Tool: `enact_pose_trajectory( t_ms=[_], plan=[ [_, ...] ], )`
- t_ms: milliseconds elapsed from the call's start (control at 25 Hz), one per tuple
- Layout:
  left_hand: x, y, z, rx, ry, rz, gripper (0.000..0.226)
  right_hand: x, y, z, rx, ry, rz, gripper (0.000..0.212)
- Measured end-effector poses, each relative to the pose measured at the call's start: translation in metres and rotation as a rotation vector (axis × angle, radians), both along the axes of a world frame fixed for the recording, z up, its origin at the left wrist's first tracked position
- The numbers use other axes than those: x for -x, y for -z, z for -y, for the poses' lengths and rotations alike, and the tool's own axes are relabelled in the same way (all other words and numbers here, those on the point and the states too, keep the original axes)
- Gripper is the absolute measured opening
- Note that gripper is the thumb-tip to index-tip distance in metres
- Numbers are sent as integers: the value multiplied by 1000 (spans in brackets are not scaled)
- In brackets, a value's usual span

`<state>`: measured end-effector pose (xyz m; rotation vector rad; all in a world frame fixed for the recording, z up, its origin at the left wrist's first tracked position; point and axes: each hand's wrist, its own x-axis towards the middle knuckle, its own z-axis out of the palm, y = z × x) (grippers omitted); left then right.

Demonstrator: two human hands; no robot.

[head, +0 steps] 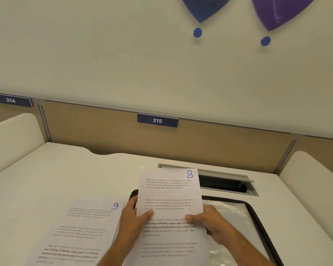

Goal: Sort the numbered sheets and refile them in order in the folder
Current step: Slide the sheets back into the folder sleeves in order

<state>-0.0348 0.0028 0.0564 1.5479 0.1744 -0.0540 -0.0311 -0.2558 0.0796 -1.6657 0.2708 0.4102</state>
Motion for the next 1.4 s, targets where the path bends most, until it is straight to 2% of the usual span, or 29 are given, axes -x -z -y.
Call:
enact_pose_trajectory(
  t_ms=[160,360,480,640,760,960,1120,1280,1400],
  plan=[
    [-6,4,50,-28,50,12,51,8,5,43,20,73,35,30],
    [-31,10,114,-166,7,0,28,4,-1,127,-27,218,70,38],
    [-48,18,148,-421,53,97,26,-2,-8,178,-90,335,104,42],
    [-71,31,186,-781,211,244,35,-14,-13,227,-149,490,201,62],
    [-87,41,207,-1076,332,414,39,-25,-12,246,-218,582,260,52],
    [-105,69,219,-1341,390,516,42,-46,0,257,-286,669,300,41],
    [-108,82,219,-1327,353,654,43,-59,9,251,-326,715,304,41],
    [-105,88,217,-1254,314,727,44,-68,17,241,-343,737,308,54],
    [-102,90,214,-1232,286,753,39,-73,19,234,-354,741,322,54]
  ],
)
